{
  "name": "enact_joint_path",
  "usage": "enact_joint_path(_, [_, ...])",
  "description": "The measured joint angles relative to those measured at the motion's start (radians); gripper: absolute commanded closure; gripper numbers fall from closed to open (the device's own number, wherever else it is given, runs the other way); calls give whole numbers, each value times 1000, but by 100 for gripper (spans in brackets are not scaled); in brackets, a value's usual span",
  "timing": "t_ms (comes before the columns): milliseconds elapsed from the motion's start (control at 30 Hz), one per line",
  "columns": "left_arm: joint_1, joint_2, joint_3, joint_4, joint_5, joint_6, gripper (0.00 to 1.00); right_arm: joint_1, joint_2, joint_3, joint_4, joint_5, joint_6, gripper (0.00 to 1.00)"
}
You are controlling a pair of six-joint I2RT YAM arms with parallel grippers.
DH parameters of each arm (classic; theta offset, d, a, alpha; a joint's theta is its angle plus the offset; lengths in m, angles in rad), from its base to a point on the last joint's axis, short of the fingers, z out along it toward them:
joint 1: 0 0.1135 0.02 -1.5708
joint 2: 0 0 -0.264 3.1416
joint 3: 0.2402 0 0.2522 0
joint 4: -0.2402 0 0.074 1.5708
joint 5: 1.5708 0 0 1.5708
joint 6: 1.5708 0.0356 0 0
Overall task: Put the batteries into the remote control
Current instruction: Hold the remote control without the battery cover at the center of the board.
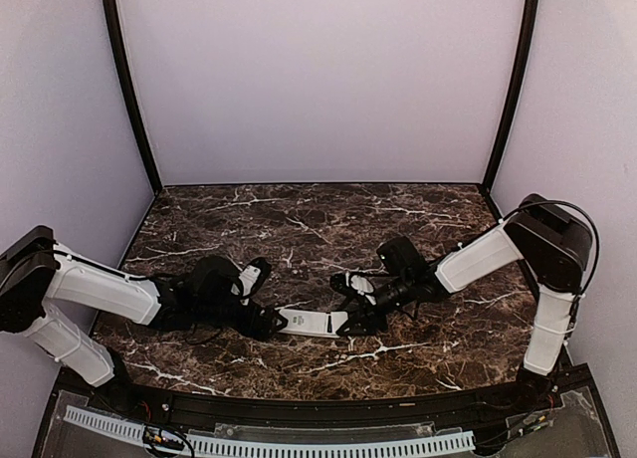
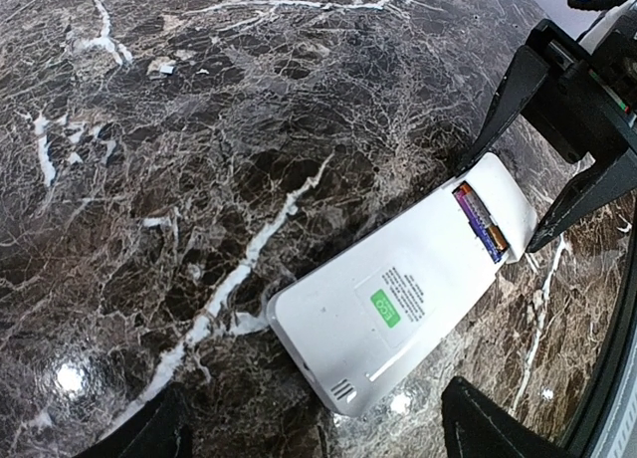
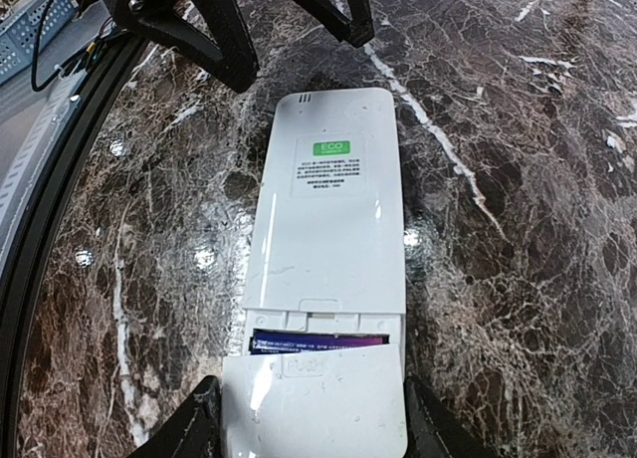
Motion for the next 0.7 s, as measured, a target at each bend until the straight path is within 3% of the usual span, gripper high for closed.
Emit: enact_joint_path(700, [10, 24, 0, 0, 4, 5, 14, 21, 20, 27, 3, 46, 1, 53])
